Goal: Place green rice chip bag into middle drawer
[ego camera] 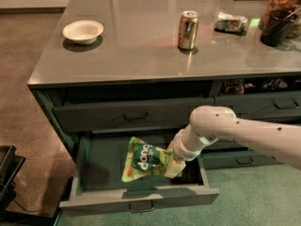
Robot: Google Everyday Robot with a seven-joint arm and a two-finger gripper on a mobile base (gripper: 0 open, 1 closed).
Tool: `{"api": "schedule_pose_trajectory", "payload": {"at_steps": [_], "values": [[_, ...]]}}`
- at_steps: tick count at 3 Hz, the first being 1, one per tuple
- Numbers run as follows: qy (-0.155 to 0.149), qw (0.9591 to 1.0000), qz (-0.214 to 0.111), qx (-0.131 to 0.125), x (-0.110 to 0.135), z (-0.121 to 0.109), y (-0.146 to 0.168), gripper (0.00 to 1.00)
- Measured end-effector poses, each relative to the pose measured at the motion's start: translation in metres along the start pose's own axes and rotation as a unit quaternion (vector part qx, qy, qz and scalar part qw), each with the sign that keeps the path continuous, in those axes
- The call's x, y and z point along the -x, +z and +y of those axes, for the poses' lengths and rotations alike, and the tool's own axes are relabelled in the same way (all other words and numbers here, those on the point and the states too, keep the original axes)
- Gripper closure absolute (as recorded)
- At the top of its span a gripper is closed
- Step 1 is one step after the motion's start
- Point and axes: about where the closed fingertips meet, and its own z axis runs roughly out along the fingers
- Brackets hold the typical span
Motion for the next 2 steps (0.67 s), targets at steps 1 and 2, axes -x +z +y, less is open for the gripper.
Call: {"api": "schedule_pose_trajectory", "payload": {"at_steps": [1, 2], "values": [[0.001, 1.0, 0.004, -0.006, -0.021, -0.017, 0.039, 1.0], [-0.005, 0.9998, -0.015, -0.01, -0.029, -0.037, 0.067, 1.0]]}}
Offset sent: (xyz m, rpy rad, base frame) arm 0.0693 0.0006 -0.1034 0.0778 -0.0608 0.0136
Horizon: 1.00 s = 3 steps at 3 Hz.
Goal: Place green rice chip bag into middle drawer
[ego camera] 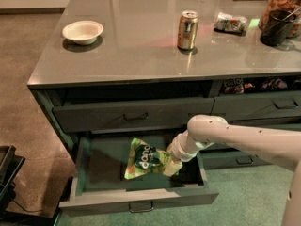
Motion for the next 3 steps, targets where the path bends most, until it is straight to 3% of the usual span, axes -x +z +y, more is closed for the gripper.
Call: {"api": "schedule_pose_trajectory", "payload": {"at_steps": [2, 3], "values": [[-0.022, 0.9982, -0.056, 0.001, 0.006, -0.038, 0.047, 1.0], [-0.021, 0.9974, -0.067, 0.016, 0.002, -0.046, 0.078, 1.0]]}}
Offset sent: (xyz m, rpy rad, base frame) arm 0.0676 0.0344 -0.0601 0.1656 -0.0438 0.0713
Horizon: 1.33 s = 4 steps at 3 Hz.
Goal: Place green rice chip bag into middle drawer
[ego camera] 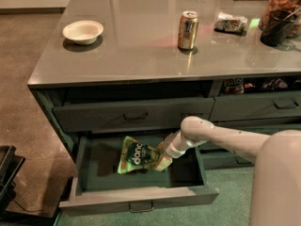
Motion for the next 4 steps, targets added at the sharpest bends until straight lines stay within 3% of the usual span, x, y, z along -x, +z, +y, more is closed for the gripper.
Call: {"api": "schedule_pose_trajectory", "payload": {"at_steps": [1, 2, 4], "values": [[0.006, 0.9998, -0.002, 0.017, -0.012, 0.0001, 0.0265, 1.0], [0.007, 0.9998, -0.002, 0.018, -0.0127, 0.0004, 0.0284, 0.82], [0.007, 0.9998, -0.002, 0.018, -0.0127, 0.0004, 0.0284, 0.35]]}}
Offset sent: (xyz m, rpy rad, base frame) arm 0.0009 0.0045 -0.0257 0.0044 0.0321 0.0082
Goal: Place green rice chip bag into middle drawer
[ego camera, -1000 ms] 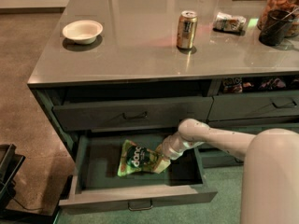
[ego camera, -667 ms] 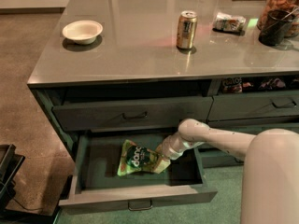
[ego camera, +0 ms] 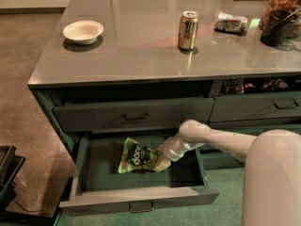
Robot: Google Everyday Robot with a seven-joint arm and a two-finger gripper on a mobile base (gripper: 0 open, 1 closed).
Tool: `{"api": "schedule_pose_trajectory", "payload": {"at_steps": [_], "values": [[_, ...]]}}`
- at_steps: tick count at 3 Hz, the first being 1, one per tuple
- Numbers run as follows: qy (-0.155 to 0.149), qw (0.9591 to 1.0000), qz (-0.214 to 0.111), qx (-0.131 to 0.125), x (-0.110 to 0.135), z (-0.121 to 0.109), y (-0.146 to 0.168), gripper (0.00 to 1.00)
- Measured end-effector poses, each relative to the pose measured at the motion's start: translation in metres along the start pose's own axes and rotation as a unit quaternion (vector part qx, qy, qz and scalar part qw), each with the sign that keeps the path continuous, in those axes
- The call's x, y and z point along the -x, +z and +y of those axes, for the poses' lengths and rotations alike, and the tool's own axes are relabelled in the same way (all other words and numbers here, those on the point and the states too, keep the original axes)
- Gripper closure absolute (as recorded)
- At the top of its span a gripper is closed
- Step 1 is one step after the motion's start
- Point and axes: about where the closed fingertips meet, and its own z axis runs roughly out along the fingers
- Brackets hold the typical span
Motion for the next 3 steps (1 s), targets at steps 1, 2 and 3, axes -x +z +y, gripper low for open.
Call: {"api": "schedule_pose_trajectory", "payload": {"at_steps": [1, 2, 3], "values": [[0.0, 1.0, 0.0, 0.0, 0.0, 0.0, 0.0, 0.12], [0.0, 1.0, 0.0, 0.0, 0.0, 0.0001, 0.0001, 0.0], [0.0, 1.0, 0.0, 0.0, 0.0, 0.0001, 0.0001, 0.0]]}}
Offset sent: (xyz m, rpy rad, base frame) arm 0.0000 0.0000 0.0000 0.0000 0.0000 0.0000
